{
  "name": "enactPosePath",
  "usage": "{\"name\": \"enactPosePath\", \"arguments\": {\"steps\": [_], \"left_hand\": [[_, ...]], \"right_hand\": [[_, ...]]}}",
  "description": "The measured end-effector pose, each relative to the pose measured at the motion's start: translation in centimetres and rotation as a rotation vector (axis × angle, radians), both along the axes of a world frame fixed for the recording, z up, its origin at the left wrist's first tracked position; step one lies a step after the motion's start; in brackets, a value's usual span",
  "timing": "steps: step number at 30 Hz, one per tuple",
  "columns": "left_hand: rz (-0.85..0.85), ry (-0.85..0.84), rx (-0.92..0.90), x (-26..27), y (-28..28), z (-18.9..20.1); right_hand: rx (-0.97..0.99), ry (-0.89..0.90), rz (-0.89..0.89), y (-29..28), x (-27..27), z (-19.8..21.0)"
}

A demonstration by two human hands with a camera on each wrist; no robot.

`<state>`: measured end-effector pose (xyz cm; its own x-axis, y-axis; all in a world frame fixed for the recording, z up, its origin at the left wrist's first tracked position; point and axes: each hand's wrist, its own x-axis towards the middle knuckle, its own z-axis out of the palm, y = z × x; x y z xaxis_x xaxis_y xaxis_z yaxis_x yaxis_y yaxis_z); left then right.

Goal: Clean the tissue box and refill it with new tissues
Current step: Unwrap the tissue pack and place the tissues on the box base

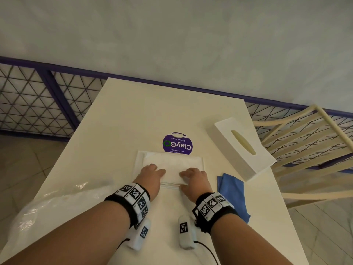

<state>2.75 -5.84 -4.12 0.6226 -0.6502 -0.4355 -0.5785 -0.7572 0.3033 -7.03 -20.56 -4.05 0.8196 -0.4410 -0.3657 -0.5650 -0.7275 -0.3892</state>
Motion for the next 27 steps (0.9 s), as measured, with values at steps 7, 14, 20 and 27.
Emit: {"name": "enactPosePath", "arguments": {"steps": [7, 14, 20, 27], "left_hand": [[0.069, 0.058, -0.193, 0.9, 0.4, 3.4], [0.287, -0.085, -0.351, 1.1, 12.8, 6.4], [0.447, -0.218, -0.025, -1.8, 21.5, 3.2], [0.45, -0.137, 0.012, -3.6, 24.5, -0.3]], "right_hand": [[0.043, -0.046, -0.105, 0.3, 1.3, 1.0], [0.191, -0.124, 0.208, 7.8, 2.8, 3.2], [0.222, -0.041, 0.33, 12.3, 5.1, 2.5], [0.173, 0.062, 0.451, 15.1, 8.2, 2.1]]}}
